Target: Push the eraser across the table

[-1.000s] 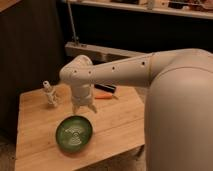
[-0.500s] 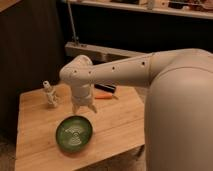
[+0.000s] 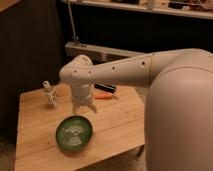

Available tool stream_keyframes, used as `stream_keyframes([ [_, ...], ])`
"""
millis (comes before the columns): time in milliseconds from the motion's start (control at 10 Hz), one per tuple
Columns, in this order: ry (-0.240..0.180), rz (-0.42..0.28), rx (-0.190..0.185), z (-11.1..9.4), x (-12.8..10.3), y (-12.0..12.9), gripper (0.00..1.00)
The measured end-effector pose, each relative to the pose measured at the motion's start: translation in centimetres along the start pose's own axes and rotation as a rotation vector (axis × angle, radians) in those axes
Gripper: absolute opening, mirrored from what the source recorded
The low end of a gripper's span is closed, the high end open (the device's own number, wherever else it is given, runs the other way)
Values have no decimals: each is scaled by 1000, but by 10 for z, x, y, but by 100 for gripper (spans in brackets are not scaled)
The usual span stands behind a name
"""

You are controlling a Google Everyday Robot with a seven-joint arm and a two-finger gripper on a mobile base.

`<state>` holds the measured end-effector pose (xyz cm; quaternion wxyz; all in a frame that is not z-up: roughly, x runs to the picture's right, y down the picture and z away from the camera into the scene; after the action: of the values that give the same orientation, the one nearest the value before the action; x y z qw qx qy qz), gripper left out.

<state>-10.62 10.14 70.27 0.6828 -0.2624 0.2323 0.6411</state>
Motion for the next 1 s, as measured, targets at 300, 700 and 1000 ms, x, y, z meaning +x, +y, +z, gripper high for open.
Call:
stream_keyframes([
  [300, 0, 0, 0, 0, 0, 0, 65],
  [700, -7, -13, -8, 0, -1, -1, 65],
  [1000, -108, 24, 1, -10, -31, -29, 65],
])
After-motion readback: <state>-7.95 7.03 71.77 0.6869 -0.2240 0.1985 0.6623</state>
